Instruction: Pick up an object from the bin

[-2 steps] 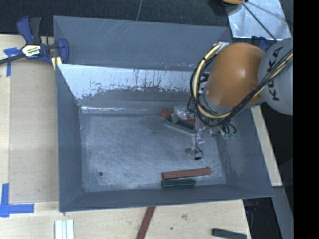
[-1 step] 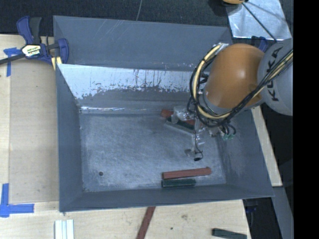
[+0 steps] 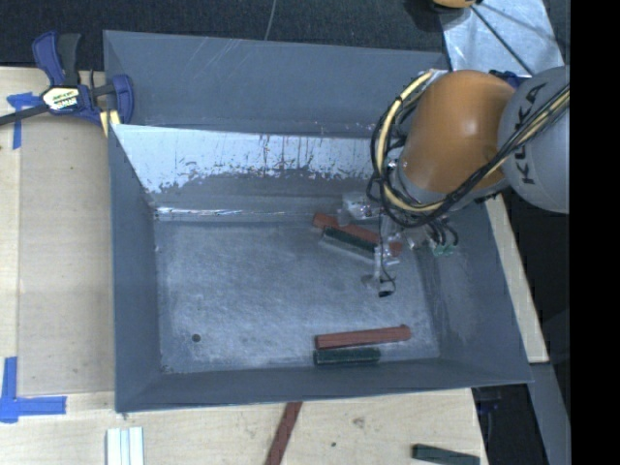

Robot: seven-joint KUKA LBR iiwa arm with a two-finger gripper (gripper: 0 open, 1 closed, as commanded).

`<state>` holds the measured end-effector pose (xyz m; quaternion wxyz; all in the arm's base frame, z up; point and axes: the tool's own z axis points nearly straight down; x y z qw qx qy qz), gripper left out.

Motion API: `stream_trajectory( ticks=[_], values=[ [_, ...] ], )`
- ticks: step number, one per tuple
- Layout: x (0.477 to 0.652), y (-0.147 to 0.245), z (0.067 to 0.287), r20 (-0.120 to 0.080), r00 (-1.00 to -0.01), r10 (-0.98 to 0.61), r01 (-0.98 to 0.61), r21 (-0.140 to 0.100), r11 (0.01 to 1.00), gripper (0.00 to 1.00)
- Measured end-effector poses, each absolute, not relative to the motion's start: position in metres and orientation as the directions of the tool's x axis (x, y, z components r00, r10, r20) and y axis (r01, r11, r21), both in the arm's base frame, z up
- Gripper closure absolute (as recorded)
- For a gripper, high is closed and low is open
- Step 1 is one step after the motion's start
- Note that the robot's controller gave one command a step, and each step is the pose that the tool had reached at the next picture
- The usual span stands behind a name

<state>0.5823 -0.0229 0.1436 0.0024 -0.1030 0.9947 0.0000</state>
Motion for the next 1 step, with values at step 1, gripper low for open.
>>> stream_trajectory(
  ticks=[1],
  values=[
    [0.6038,-0.0306,0.0897,-0.01,-0.98,-0.201,-0.201,-0.003,0.98,0.0]
  ],
)
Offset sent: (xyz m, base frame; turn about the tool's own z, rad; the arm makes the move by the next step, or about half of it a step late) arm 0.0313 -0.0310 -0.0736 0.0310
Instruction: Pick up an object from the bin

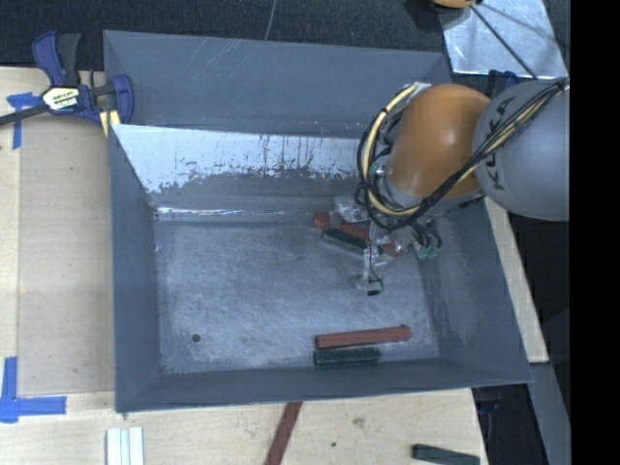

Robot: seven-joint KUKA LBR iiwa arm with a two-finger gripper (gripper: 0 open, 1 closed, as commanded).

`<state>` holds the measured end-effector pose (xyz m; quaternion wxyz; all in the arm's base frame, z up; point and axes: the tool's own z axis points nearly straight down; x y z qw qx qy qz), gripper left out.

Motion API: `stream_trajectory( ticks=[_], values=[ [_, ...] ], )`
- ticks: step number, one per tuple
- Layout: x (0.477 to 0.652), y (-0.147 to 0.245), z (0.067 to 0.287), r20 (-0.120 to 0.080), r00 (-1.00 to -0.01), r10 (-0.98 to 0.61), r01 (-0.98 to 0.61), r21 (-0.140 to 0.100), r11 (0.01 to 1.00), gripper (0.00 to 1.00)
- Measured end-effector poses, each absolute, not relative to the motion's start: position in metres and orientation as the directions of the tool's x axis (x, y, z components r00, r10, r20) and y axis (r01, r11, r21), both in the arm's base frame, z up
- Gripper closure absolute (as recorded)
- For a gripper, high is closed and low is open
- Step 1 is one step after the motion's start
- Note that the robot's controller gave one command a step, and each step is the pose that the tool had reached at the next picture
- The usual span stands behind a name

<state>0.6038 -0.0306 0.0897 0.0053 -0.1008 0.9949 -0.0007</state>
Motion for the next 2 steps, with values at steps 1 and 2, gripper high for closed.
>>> stream_trajectory(
  ticks=[1,2],
  values=[
    [0.6175,-0.0546,0.0744,-0.013,-0.985,-0.171,-0.171,-0.003,0.985,1.0],
    [0.6152,-0.0545,0.0713,-0.006,-0.985,-0.171,-0.171,-0.001,0.985,0.0]
  ],
)
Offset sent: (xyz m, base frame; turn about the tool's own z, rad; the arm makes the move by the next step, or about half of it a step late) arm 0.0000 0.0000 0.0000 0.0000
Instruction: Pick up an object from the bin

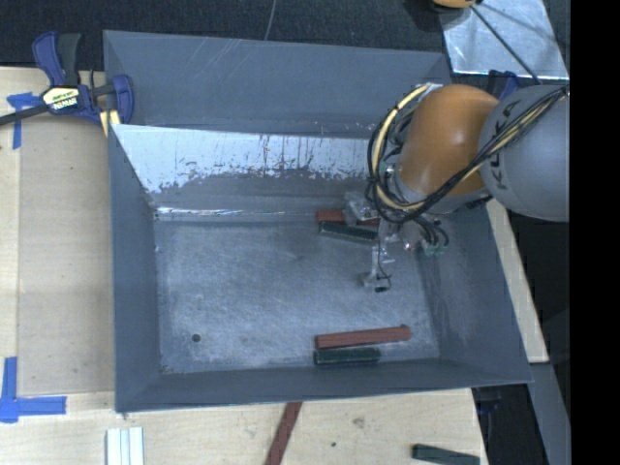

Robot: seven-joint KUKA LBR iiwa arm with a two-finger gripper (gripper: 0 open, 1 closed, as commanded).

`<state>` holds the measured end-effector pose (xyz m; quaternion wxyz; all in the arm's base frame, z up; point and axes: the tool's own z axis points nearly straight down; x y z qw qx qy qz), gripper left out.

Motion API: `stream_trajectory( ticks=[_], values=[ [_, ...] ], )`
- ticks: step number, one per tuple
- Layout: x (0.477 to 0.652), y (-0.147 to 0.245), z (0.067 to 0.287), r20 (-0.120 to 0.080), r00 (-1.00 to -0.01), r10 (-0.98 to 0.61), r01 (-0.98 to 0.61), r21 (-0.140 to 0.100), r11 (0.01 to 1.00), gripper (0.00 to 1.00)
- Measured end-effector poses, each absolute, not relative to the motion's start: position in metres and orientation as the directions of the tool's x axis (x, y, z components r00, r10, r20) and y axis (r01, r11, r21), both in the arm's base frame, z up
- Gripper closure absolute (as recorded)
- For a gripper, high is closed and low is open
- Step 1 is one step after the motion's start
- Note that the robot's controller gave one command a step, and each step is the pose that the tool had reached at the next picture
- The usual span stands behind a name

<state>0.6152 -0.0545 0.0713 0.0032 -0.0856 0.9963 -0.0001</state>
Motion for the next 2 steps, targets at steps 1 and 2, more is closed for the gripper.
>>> stream_trajectory(
  ticks=[1,2],
  values=[
    [0.6154,-0.0546,0.0717,-0.007,-0.985,-0.17,-0.17,-0.001,0.985,1.0],
    [0.6154,-0.0546,0.0717,-0.007,-0.985,-0.17,-0.17,-0.001,0.985,1.0]
  ],
)
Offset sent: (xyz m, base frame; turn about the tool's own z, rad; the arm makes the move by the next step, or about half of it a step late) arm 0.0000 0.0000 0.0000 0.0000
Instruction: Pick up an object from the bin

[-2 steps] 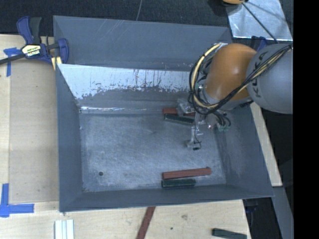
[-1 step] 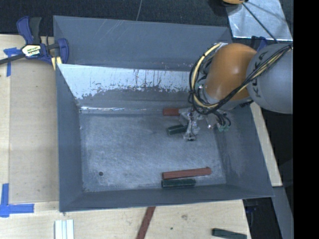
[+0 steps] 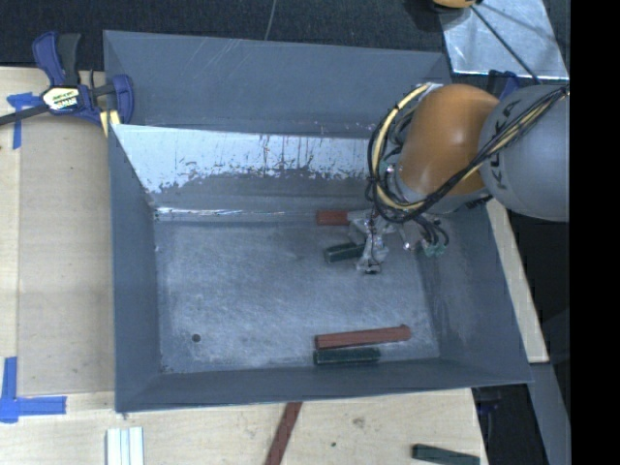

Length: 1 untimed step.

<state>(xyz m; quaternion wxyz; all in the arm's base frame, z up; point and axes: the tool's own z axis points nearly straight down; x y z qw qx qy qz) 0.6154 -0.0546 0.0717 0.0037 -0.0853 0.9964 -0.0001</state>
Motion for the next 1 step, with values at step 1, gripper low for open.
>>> stream_trajectory(
  ticks=[1],
  values=[
    [0.5949,-0.0656,0.1779,-0.004,-0.987,-0.162,-0.162,-0.001,0.987,1.0]
  ],
)
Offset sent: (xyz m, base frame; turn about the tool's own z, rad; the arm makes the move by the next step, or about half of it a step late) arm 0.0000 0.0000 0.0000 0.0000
